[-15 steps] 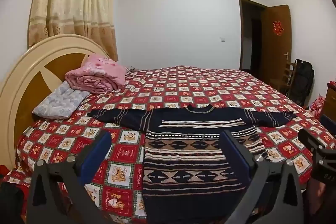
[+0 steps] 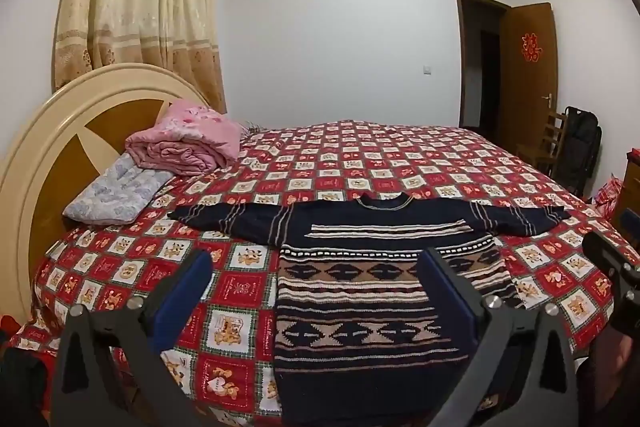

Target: Fold small clothes

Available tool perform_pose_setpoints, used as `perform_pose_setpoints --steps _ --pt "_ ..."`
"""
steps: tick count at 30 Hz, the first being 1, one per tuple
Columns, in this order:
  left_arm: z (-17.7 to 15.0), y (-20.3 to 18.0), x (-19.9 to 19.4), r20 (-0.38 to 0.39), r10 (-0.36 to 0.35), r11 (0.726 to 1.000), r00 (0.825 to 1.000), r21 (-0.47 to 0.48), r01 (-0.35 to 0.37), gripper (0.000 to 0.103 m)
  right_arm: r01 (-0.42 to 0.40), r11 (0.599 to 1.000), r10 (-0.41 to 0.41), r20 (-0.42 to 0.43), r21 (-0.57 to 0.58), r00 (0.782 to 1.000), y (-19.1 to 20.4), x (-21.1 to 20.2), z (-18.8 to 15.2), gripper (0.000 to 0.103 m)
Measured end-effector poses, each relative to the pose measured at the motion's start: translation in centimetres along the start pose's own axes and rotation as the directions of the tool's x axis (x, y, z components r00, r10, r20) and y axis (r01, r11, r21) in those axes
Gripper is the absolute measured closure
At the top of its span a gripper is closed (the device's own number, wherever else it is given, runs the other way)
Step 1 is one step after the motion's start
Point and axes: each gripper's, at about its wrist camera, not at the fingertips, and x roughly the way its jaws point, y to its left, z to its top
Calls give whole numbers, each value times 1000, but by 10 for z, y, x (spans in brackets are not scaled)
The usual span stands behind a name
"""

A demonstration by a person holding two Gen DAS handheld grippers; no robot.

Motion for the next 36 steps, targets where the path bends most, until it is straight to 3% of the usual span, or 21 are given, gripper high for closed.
perform_pose_setpoints --steps 36 --pt "-5 0 6 -17 -1 1000 1000 -3 0 0 -5 1000 5 -8 -1 1000 3 2 -9 1"
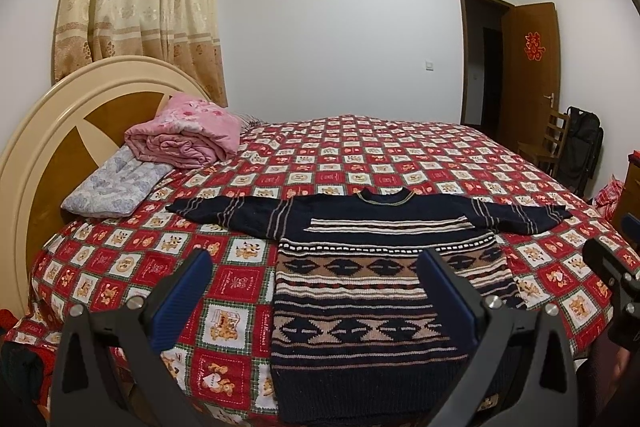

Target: Fold small clothes

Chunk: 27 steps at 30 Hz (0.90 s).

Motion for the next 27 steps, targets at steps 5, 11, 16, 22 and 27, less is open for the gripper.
perform_pose_setpoints --steps 5,11,16,22,27 --pt "0 -1 1 0 1 1000 1000 -2 -1 0 -2 1000 2 -2 -2 1000 2 1 0 1" --pt "0 -1 0 0 0 1000 1000 -1 0 0 -4 1000 4 -6 -8 1000 4 1 -1 1" --pt "0 -1 1 0 1 1000 1000 -2 -1 0 -4 1000 4 -7 -7 1000 5 1 -2 1" --pt "0 -1 1 -1 2 1000 1000 -3 -2 0 -2 1000 2 -7 -9 1000 5 1 -2 1" --pt "-1 -1 1 -3 1 1000 1000 -3 -1 0 -4 1000 4 -12 -9 1000 7 2 -4 1"
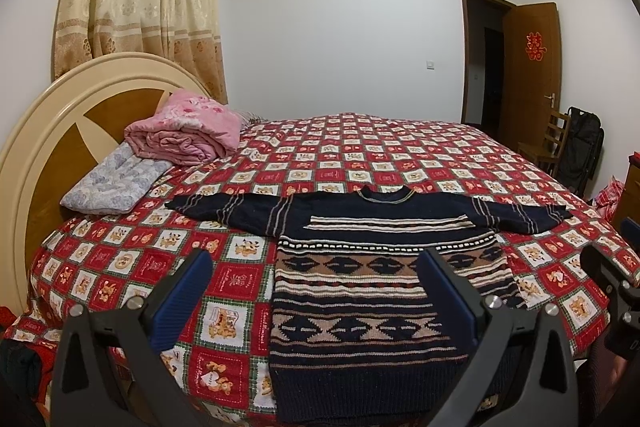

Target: Fold small clothes

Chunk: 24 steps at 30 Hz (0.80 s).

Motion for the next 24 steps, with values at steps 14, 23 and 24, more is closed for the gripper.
perform_pose_setpoints --steps 14,23,24 --pt "-6 -1 9 -18 2 1000 1000 -8 -2 0 -13 1000 13 -21 -5 1000 -1 10 -8 1" --pt "-19 -6 43 -75 1 1000 997 2 -1 0 -63 998 65 -103 30 993 -24 58 -26 1" --pt "-20 -7 49 -84 0 1000 996 5 0 0 -53 998 57 -116 40 992 -31 67 -28 1"
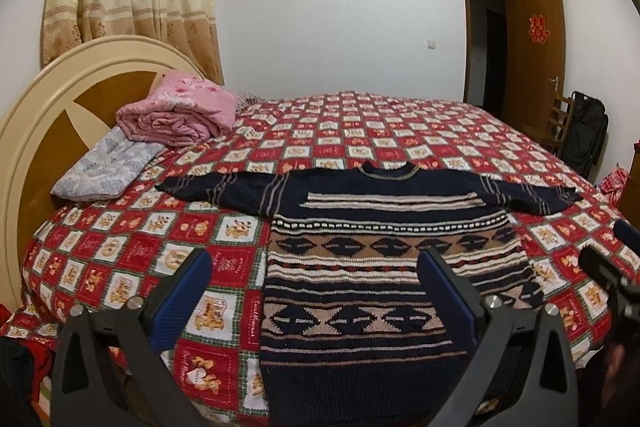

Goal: Fold small clothes
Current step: 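Reach the right gripper to the sweater sleeve cuff and grasp it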

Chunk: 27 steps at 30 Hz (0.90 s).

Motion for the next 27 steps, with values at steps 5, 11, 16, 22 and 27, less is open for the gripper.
perform_pose_setpoints --steps 5,11,16,22,27 --pt "-5 -16 47 -84 -17 999 996 38 21 0 58 996 -52 -77 70 996 -46 43 -6 1" --pt "2 -41 90 -120 -36 995 992 84 46 0 136 982 -111 -182 128 977 -111 93 -8 16" --pt "9 -58 124 -149 -37 991 988 122 56 0 202 958 -149 -248 202 957 -174 126 -4 26" --pt "13 -73 167 -178 -15 987 984 155 43 0 281 923 -199 -296 265 934 -242 157 4 34" --pt "18 -85 203 -199 -3 982 980 187 41 0 350 865 -231 -332 361 914 -314 178 13 39"
